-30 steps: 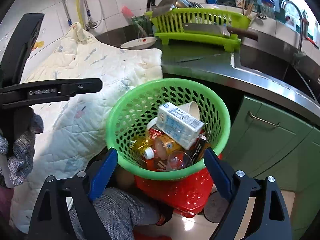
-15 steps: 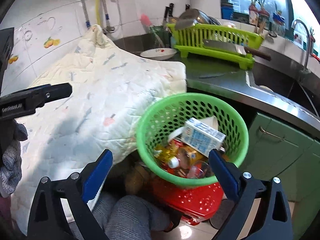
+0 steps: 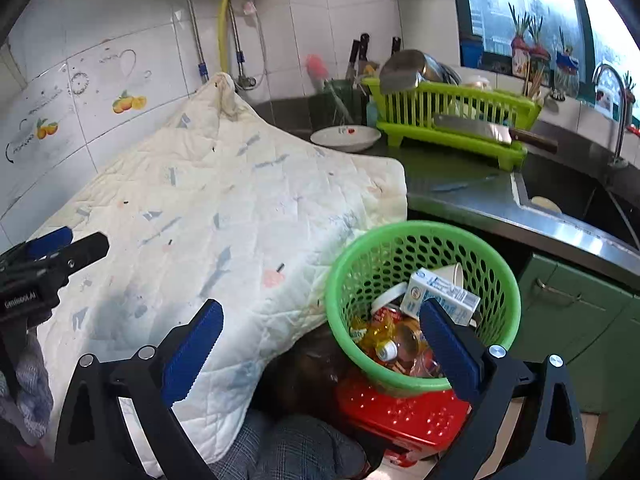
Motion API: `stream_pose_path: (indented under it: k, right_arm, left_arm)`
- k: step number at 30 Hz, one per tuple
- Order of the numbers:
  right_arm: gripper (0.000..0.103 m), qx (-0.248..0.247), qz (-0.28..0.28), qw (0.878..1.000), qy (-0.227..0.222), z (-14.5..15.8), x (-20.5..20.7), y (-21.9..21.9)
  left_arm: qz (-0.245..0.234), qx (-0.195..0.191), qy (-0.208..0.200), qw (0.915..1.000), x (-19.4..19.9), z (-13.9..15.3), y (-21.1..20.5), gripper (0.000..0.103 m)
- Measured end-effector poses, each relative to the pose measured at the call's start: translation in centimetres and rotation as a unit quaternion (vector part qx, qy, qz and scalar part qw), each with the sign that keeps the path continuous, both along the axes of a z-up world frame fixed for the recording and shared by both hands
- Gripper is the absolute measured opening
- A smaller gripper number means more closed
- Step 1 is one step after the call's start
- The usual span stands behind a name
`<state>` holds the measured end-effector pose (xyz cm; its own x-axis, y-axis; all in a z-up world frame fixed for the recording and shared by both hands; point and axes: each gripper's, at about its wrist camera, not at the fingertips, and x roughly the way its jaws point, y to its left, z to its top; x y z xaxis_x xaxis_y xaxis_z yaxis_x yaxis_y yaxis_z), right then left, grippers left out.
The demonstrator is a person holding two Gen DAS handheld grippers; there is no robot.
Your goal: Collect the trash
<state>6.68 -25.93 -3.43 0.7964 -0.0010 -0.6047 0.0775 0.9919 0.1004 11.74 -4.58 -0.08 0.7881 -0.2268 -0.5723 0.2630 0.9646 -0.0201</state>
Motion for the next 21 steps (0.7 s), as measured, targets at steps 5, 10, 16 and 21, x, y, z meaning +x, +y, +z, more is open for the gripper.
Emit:
stream_pose_path:
  k: [5,10,16,21]
  right_arm:
    - [0.096,-0.01,-0.002,1.0,-0.014,0.9,-0.7,0.9]
    - [0.096,-0.013,-0.006,1.0,-0.024,1.1,-1.2,1.4]
    - [0.096,-0.008,-0.008,0.999,-0.031,1.3,-1.6,1.6]
    - [0.096,-0.007,-0.008,0.999,-0.032,1.3,-1.7,1.6]
  left_arm:
    - [0.018,-0.009,-0.009,0.9998,-0.9,0.2,1.4,0.098]
    - [0.038,-0.019,-0.007,0.9991,-1.3,-0.1,2.4,0.098]
    - [0.054,-0.017,-0.01,0.9984,-1.7,-0.2,2.9,0.098]
    - [0.058,-0.014,-0.017,0.9981,-2.3,0.1,2.9,0.098]
